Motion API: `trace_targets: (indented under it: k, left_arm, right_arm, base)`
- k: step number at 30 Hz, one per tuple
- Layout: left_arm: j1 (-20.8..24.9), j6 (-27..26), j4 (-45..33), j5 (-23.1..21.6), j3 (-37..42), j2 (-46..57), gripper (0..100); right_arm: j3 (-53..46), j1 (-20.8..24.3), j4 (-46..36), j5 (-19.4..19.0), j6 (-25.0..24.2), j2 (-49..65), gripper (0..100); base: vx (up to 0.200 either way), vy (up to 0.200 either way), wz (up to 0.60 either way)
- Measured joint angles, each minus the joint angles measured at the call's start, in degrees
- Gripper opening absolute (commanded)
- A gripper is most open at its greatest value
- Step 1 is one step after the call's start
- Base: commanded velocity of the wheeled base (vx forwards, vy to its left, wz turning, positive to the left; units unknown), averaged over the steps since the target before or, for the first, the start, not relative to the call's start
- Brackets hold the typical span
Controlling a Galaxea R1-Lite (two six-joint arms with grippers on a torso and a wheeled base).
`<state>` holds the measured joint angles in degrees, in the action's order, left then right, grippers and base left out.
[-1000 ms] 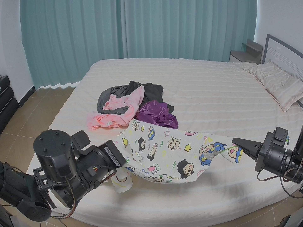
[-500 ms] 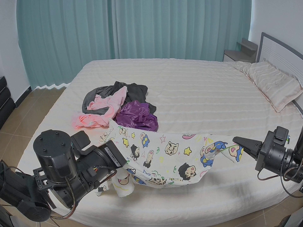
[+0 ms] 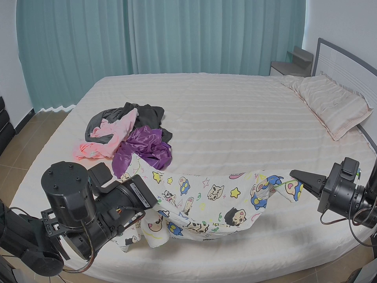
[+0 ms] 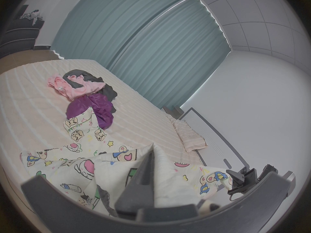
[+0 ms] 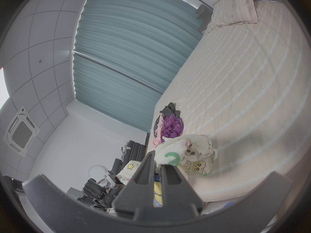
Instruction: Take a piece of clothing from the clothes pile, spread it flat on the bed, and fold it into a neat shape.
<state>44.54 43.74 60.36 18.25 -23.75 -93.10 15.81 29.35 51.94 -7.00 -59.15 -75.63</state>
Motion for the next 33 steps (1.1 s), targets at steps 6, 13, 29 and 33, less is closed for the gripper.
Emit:
trace_targets:
  k: [6,13,29,33]
  left_arm:
    - [0.0,0.0,0.0,0.0,0.0,0.0,0]
    - [0.0,0.1,0.0,0.0,0.0,-0.1,0]
    - [0.0,0.4,0.0,-0.1,0.0,-0.1,0]
    - [0.0,0.4,0.0,-0.1,0.0,-0.1,0]
  right_arm:
    - [0.2,-0.6,0.0,0.0,-0.1,0.0,0]
    - [0.2,-0.8,0.0,0.0,-0.1,0.0,0]
    - [0.3,-1.5,0.1,0.0,0.0,0.2,0]
    - [0.3,-1.6,0.1,0.0,0.0,0.3,0]
  base:
    - [0.000,-0.200,0.00]
    - [0.000,-0.200,0.00]
    - [0.000,-0.200,0.00]
    - [0.000,-0.200,0.00]
